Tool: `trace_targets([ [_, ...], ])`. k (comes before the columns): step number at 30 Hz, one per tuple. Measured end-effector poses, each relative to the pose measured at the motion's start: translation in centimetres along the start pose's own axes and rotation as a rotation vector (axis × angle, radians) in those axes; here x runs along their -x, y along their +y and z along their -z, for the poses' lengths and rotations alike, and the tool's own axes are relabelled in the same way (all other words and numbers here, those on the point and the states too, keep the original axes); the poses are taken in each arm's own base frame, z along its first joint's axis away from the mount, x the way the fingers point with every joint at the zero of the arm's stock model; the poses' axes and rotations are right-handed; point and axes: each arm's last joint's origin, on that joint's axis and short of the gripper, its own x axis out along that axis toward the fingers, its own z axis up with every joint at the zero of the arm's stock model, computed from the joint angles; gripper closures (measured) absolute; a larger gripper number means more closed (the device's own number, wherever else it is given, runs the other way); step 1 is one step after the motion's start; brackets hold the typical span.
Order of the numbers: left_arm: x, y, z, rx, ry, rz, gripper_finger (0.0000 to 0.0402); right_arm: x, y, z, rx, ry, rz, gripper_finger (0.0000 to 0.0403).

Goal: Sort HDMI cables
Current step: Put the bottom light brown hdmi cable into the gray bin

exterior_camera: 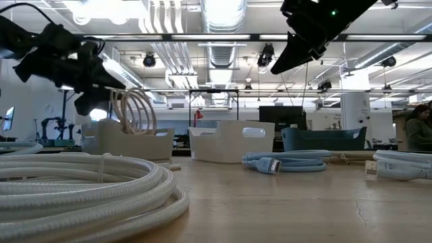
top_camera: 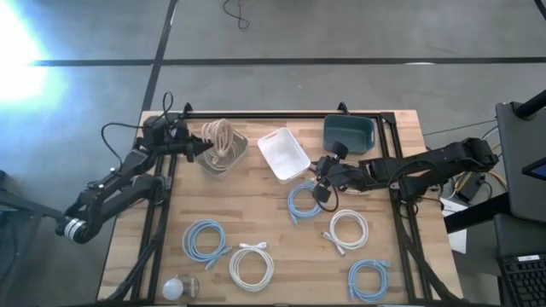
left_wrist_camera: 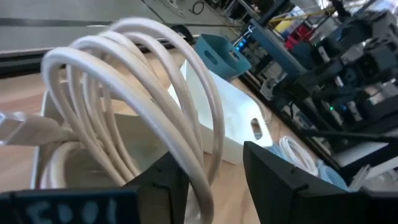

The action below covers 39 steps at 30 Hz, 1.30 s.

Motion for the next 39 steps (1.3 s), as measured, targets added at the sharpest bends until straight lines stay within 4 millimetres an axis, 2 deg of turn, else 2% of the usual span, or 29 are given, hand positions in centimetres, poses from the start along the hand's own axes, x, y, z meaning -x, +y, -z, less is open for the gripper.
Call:
trace_targets([
  [9,0.3,-0.3,0.3,0.094,0.013,0.007,0.027,0.0,0.0,0.0,0.0,-0.001,0.0,0.0317],
  [12,0.3,-0.3,0.4,0.101,0.026,0.014,0.0302,0.0,0.0,0.0,-0.001,-0.002,0.0,0.0317],
  [18,0.3,-1.1,-0.2,0.088,0.029,0.171,0.0389,0.0,0.0,0.0,-0.002,-0.003,0.0,0.0317],
  [25,0.2,-1.0,-0.2,0.134,0.044,0.184,0.039,0.0,0.0,0.0,-0.003,-0.003,0.0,0.0317],
  [31,0.2,-1.3,0.0,0.166,0.1,0.274,0.0389,0.0,0.0,0.0,-0.001,-0.004,0.0,0.0317],
  [39,-0.1,-0.3,0.2,0.097,0.025,0.04,0.0369,0.0,0.0,0.0,0.004,-0.004,0.0,0.0317],
])
